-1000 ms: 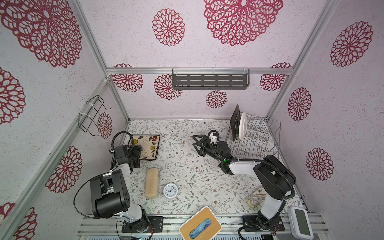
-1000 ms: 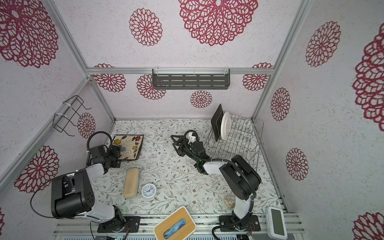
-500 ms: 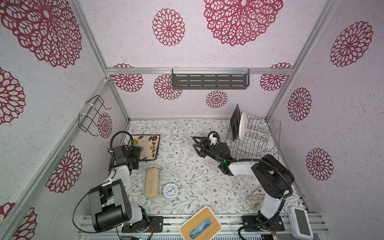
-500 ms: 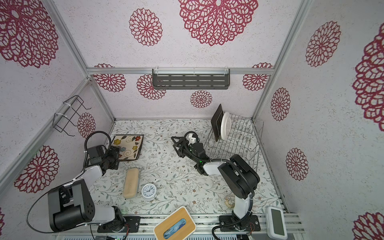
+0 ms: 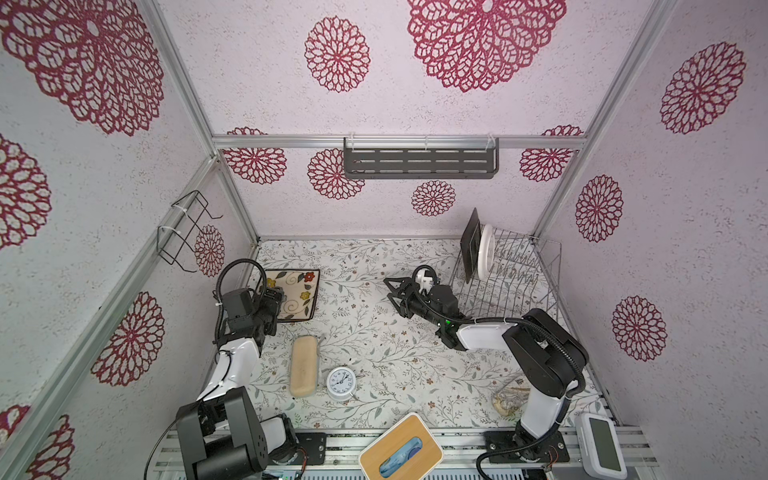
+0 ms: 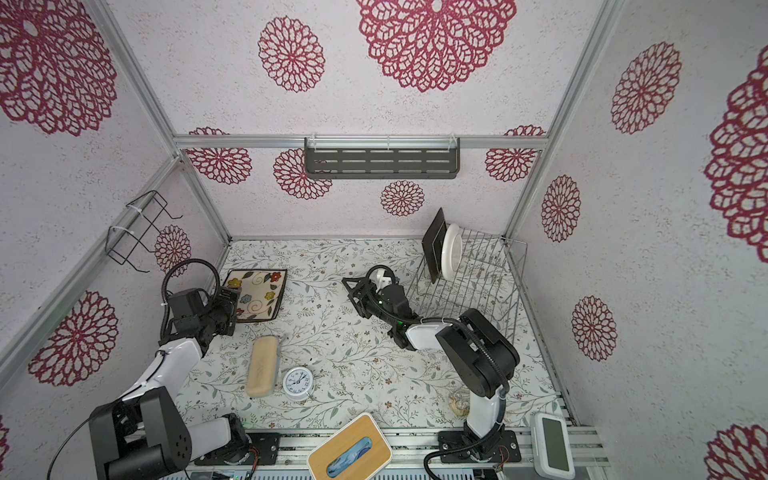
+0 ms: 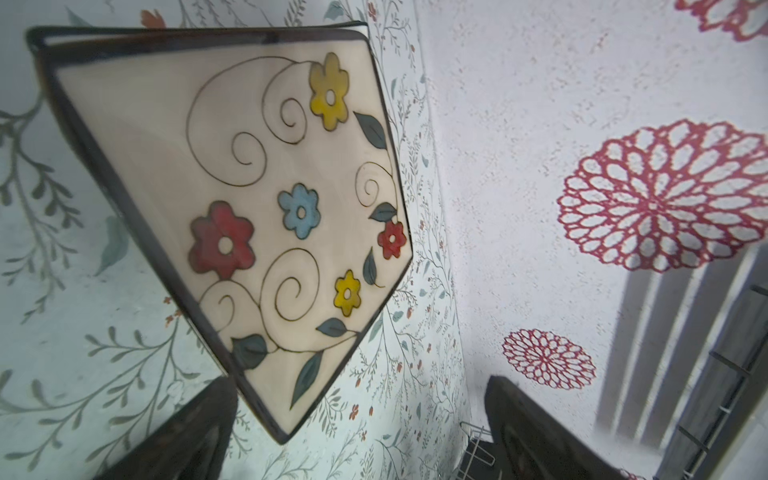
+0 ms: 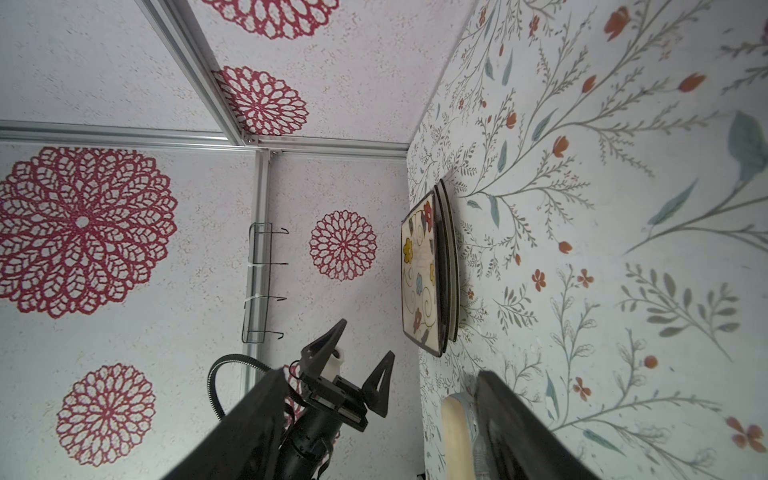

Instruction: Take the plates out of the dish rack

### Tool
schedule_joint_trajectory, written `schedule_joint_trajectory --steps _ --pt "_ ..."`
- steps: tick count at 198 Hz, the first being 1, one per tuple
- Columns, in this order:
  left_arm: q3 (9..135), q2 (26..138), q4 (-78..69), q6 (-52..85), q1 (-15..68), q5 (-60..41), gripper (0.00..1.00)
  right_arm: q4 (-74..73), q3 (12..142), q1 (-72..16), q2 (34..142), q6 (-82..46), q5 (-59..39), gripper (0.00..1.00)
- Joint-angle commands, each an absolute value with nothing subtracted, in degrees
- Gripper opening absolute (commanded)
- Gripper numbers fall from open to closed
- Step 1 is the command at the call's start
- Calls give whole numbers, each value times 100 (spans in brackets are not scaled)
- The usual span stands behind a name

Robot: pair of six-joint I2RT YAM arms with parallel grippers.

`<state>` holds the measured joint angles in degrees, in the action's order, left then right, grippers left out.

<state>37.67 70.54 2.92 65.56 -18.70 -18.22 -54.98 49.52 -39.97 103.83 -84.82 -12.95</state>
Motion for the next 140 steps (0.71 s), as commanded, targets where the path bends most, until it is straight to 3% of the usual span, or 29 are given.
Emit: schedule_joint_trajectory --steps 1,34,74,140 --pt "3893 6914 490 6212 -1689 -2008 97 -5449 5194 -4038 10213 -8181 -1151 74" --pt "4228 6837 945 5768 -1253 -1466 97 -4913 5332 -4034 10172 -7841 -1257 74" --pt "4292 7055 702 5791 -1046 -1608 97 -3579 5814 -4025 9929 -6933 -1324 75" --pt "4446 7190 553 5560 -418 -1638 97 -599 6899 -3891 9449 -5075 -238 79"
